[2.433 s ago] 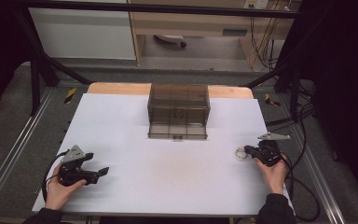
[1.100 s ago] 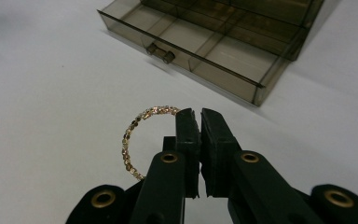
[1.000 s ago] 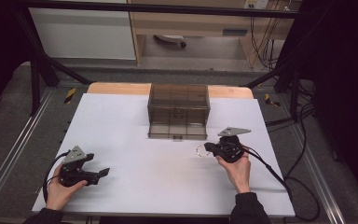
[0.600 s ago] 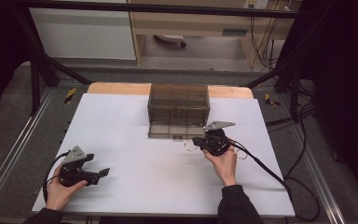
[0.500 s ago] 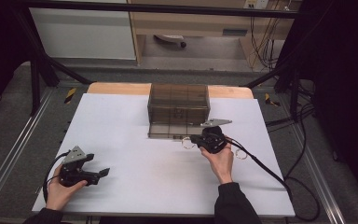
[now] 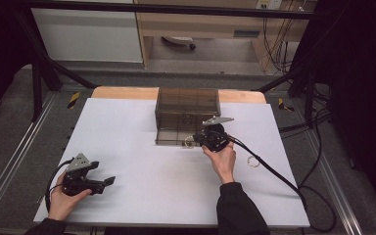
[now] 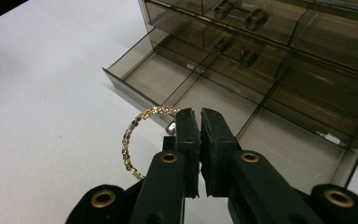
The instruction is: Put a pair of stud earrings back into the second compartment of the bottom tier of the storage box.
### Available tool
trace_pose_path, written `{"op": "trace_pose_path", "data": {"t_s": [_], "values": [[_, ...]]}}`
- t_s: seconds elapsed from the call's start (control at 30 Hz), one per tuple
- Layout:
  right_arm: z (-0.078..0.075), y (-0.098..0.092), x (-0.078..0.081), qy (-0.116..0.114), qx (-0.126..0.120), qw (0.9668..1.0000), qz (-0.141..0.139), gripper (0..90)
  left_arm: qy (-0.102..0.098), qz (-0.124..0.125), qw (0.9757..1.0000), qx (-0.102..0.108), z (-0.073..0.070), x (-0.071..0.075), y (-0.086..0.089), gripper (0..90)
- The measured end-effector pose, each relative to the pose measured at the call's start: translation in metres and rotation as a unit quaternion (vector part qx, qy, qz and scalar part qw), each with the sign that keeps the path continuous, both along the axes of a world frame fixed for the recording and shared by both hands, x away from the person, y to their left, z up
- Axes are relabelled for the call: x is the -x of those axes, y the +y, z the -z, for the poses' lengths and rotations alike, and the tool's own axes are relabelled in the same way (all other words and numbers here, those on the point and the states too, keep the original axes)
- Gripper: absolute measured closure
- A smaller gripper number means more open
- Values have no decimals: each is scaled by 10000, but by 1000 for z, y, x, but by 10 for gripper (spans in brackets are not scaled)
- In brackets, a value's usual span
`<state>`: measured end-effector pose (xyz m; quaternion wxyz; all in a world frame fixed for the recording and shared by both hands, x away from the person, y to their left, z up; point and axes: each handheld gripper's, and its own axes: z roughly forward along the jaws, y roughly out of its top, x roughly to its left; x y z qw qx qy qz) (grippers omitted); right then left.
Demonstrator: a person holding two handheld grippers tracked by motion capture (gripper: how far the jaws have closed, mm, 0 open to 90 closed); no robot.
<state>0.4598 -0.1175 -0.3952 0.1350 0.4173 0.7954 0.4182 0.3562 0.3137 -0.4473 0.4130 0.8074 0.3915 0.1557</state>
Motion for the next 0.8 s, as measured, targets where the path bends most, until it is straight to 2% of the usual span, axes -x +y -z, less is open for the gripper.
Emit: {"op": "trace_pose_path", "data": {"t_s": [0.53, 0.8], "values": [[10, 18, -28, 19, 82, 9998, 185, 863, 5, 5, 10000, 7, 0, 0, 0, 80], [23, 21, -45, 73, 281, 9991, 321, 863, 6, 22, 10000, -4, 0, 0, 0, 80]]}}
